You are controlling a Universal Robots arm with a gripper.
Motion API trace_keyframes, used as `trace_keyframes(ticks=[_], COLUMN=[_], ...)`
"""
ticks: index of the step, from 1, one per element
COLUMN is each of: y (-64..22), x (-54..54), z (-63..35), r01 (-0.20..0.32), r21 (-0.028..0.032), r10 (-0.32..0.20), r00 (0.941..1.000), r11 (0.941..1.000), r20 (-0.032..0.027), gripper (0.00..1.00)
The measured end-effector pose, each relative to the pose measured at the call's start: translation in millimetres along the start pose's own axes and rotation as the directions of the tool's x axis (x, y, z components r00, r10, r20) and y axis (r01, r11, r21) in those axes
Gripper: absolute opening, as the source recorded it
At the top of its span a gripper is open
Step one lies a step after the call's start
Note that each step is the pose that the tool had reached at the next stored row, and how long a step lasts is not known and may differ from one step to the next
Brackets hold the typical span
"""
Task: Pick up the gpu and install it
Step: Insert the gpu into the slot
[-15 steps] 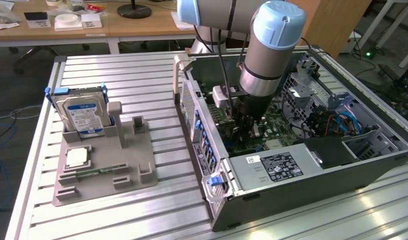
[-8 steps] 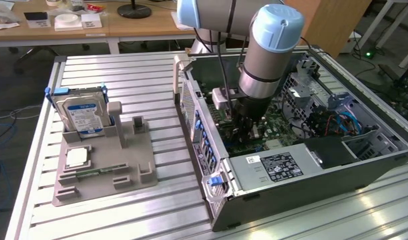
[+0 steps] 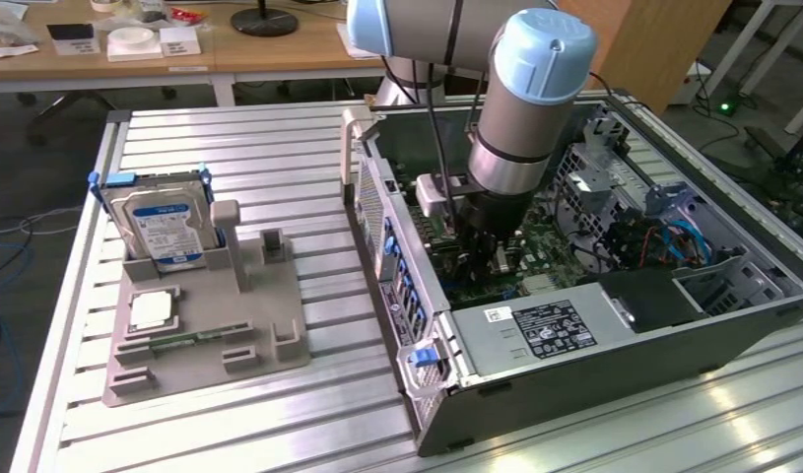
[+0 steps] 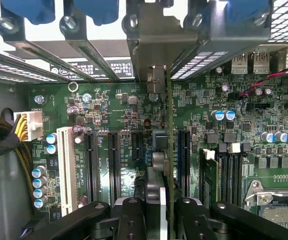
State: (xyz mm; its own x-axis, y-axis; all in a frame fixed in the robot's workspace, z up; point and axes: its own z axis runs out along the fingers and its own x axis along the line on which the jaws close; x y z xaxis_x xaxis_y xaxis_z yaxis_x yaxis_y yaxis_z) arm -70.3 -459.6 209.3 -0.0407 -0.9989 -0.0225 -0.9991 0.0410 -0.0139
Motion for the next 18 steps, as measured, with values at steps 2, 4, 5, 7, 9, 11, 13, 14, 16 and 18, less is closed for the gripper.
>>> trace_keyframes(ticks=[2, 4, 5, 7, 9, 11, 13, 14, 16, 18], y=[0.0, 0.0, 0.0, 0.6, 0.3, 0.0, -0.1, -0.2, -0.2, -0.4], x=[0.0, 0.0, 0.0, -0.1, 0.0, -0.1, -0.2, -0.3, -0.5, -0.7], z=[0.0, 0.0, 0.0, 0.7, -0.8, -4.4, -11.4, -15.4, -23.3, -31.9], r01=[0.0, 0.0, 0.0, -0.001, 0.0, 0.0, 0.0, 0.0, 0.0, 0.0], r21=[0.0, -0.0001, 0.0, -0.0005, 0.0, 0.0005, 0.0021, 0.003, 0.0056, 0.0072], r10=[0.0, 0.0, 0.0, 0.001, 0.0, 0.0, 0.0, 0.0, 0.0, 0.0], r00=[1.0, 1.0, 1.0, 1.0, 1.0, 1.0, 1.0, 1.0, 1.0, 1.0], r11=[1.0, 1.0, 1.0, 1.0, 1.0, 1.0, 1.0, 1.0, 1.0, 1.0], r20=[0.0, 0.0, -0.0001, 0.0018, -0.0001, 0.0, 0.0001, 0.0001, 0.0002, 0.0004], gripper=[0.28, 0.28, 0.28, 0.29, 0.29, 0.35, 0.35, 0.35, 0.35, 0.35])
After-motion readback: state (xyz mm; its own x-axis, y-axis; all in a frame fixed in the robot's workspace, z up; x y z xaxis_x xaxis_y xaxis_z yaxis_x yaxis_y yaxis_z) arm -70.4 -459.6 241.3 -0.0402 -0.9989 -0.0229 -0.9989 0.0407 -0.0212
